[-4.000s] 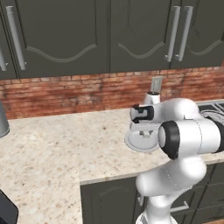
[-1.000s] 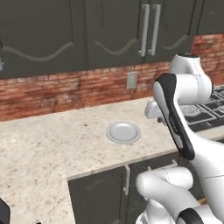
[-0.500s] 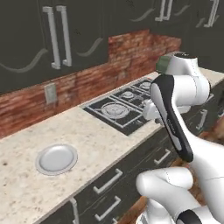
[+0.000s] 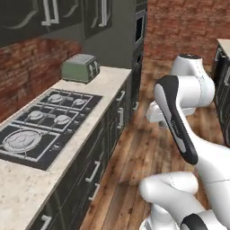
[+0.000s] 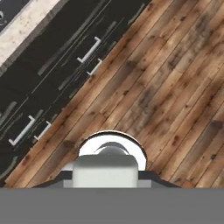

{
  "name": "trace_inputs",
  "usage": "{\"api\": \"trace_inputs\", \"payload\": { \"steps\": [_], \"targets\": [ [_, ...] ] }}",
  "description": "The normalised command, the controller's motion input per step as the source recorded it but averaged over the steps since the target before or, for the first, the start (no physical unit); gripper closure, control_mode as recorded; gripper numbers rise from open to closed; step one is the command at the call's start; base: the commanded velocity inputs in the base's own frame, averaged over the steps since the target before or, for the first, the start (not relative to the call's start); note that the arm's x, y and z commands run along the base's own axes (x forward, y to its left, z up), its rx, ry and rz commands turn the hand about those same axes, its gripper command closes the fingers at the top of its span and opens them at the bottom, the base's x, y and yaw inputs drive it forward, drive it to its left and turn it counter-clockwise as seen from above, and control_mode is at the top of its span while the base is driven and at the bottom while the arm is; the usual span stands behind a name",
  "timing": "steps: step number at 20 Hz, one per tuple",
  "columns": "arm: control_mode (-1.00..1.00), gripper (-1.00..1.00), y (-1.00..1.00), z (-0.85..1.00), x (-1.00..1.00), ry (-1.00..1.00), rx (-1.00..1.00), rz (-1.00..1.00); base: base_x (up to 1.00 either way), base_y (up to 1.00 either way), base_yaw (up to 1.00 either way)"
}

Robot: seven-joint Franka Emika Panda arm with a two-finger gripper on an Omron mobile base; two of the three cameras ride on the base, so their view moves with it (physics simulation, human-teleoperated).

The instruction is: Pick up the marshmallow and place it in the cup of hot chocolate on the dining counter.

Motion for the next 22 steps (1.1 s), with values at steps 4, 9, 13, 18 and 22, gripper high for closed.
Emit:
{"api": "trace_inputs", "payload": {
  "steps": [4,9,13,18,22],
  "targets": [
    [1.00,1.00,0.00,0.00,0.00,0.00,0.00,0.00,0.04,-0.73,-0.72],
    [1.00,1.00,0.00,0.00,0.00,0.00,0.00,0.00,0.29,-0.54,-0.66],
    [1.00,1.00,0.00,0.00,0.00,0.00,0.00,0.00,0.53,-0.20,-0.59],
    [1.00,1.00,0.00,0.00,0.00,0.00,0.00,0.00,0.94,0.00,-0.45],
    [1.00,1.00,0.00,0.00,0.00,0.00,0.00,0.00,1.00,-0.11,-0.18]
  ]
}}
